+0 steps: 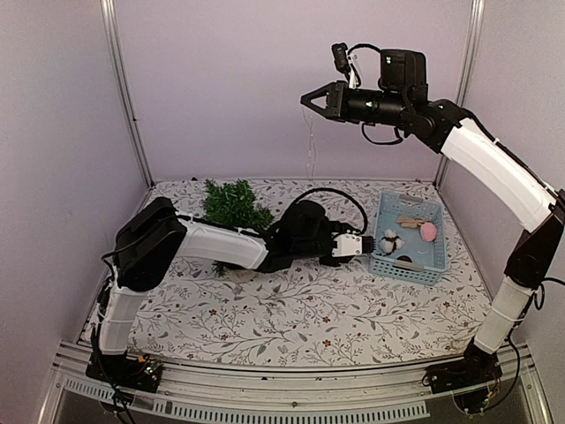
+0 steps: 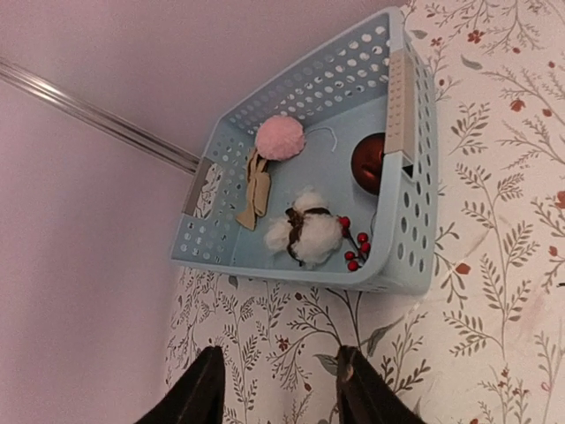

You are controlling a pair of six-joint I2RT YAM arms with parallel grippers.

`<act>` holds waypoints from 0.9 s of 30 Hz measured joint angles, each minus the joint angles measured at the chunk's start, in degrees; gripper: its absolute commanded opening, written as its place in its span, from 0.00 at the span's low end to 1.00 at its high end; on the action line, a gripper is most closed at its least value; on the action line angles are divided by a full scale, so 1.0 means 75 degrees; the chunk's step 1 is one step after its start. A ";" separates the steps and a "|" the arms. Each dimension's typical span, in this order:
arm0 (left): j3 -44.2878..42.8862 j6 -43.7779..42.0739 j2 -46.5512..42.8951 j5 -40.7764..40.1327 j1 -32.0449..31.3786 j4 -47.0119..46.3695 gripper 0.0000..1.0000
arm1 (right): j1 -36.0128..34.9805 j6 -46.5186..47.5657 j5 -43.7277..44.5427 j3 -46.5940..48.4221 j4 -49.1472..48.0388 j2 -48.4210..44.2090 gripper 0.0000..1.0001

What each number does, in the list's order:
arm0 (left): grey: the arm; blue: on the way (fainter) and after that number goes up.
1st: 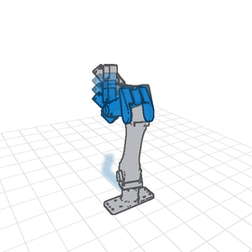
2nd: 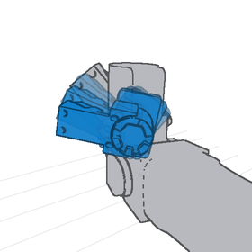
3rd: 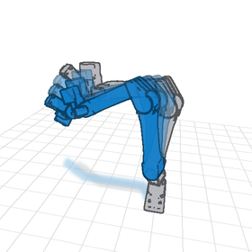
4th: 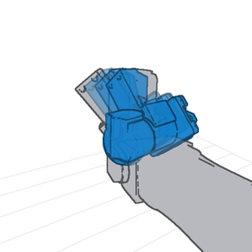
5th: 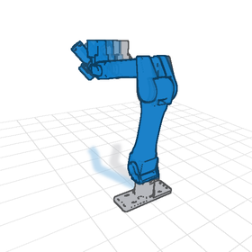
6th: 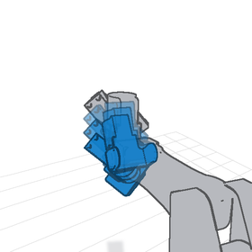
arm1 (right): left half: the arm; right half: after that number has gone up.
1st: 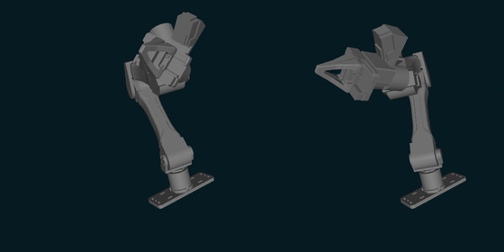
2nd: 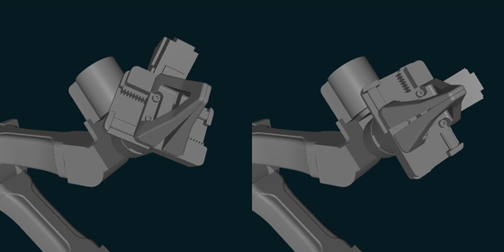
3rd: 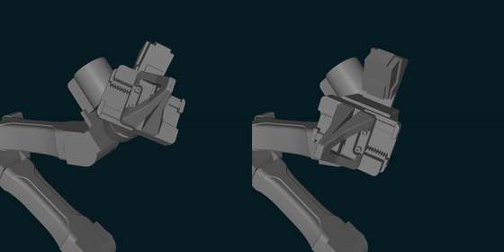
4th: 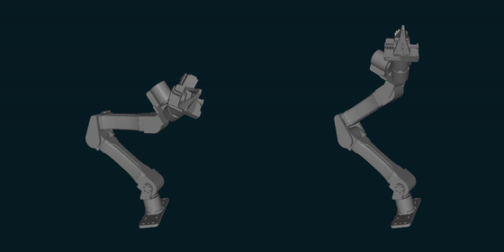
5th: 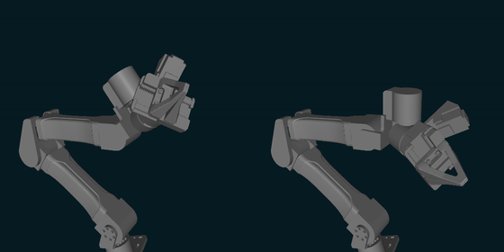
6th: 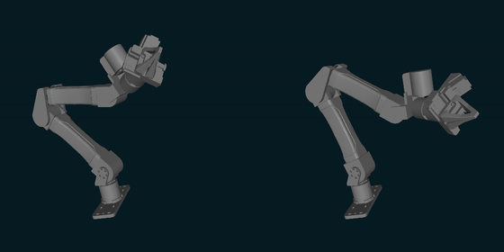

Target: Decorate the small christmas tree

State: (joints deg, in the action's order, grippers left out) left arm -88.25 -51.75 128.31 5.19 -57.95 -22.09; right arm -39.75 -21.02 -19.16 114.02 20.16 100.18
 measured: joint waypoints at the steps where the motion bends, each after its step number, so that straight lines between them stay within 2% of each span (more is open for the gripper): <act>1: 0.0000 0.0020 0.0026 0.0044 0.0003 -0.0029 0.15 | -0.0003 -0.0006 -0.0015 -0.0029 -0.0015 -0.0015 0.00; 3: 0.0000 0.0108 0.0038 0.0189 0.0003 -0.0073 0.00 | -0.0015 -0.0026 -0.0050 -0.0058 -0.0032 -0.0023 0.00; 13: 0.0026 0.0309 0.0009 0.0796 0.0003 -0.0417 0.00 | -0.0017 -0.0085 -0.0102 -0.0163 -0.0131 -0.0023 0.00; 17: 0.0434 0.0373 -0.0181 0.0825 0.0000 -0.0635 0.00 | -0.0017 -0.0070 -0.0058 -0.0181 -0.0131 -0.0023 0.00; 22: 0.1297 0.0484 -0.0965 0.0772 -0.0061 -0.0799 0.00 | 0.0023 0.0085 0.0254 -0.0449 -0.0154 -0.0087 0.00; 27: 0.2139 0.0664 -0.2296 0.0734 -0.0271 -0.0912 0.00 | 0.0373 0.0090 0.0364 -0.1419 -0.0303 -0.0300 0.00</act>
State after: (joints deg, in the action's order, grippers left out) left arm -72.20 -46.76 111.09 10.70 -59.99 -28.93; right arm -36.95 -20.34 -16.43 103.37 17.89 97.93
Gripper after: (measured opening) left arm 0.005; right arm 0.009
